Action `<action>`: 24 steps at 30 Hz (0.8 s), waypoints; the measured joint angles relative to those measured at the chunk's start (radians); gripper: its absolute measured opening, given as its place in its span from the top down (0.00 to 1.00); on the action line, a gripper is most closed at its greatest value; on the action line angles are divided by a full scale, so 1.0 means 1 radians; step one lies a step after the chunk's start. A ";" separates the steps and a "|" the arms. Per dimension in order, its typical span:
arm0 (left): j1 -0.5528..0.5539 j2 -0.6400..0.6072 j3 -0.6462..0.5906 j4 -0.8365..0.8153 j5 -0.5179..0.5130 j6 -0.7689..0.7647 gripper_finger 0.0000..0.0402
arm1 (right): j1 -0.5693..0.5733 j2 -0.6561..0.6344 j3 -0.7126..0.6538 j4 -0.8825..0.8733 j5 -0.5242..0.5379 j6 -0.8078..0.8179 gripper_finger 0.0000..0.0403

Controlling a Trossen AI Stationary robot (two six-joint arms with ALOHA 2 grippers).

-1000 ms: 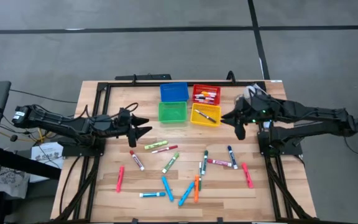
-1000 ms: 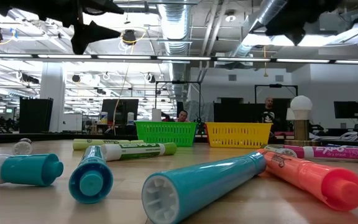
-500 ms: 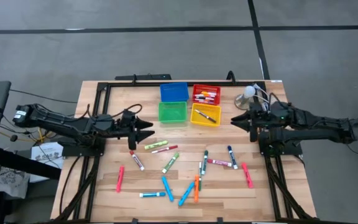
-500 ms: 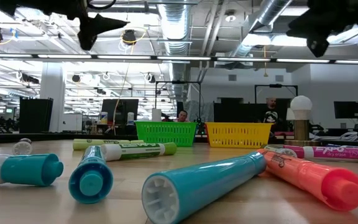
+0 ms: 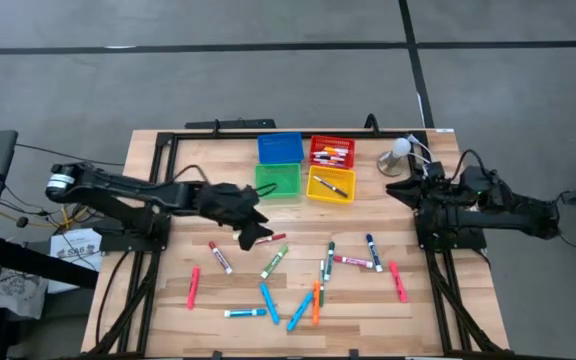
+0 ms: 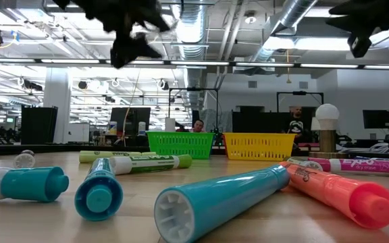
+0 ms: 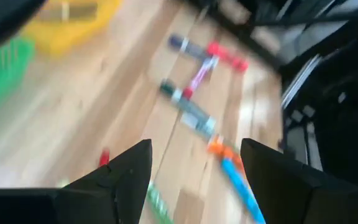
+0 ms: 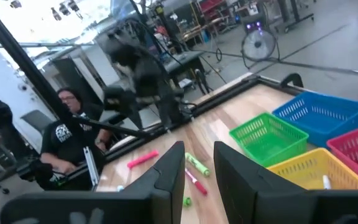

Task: Pick & Place Markers
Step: Put the red marker into the yellow bin

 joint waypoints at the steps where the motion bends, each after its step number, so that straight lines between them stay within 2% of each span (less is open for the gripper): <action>1: 0.006 0.019 0.003 -0.018 0.024 -0.018 0.39 | 0.000 -0.007 0.000 0.000 0.000 0.000 0.81; 5: 0.024 0.092 0.004 -0.074 0.081 -0.073 0.39 | 0.000 -0.013 0.000 -0.012 0.000 0.000 0.81; 12: 0.050 0.184 0.004 -0.071 0.161 -0.094 0.39 | 0.000 -0.010 0.000 -0.018 -0.001 0.000 0.81; 18: 0.050 0.186 0.004 -0.058 0.161 -0.100 0.39 | 0.000 -0.010 0.000 -0.048 -0.001 0.000 0.81; 24: 0.042 0.172 0.004 -0.013 0.161 -0.169 0.39 | 0.000 -0.010 0.000 -0.051 -0.001 0.000 0.81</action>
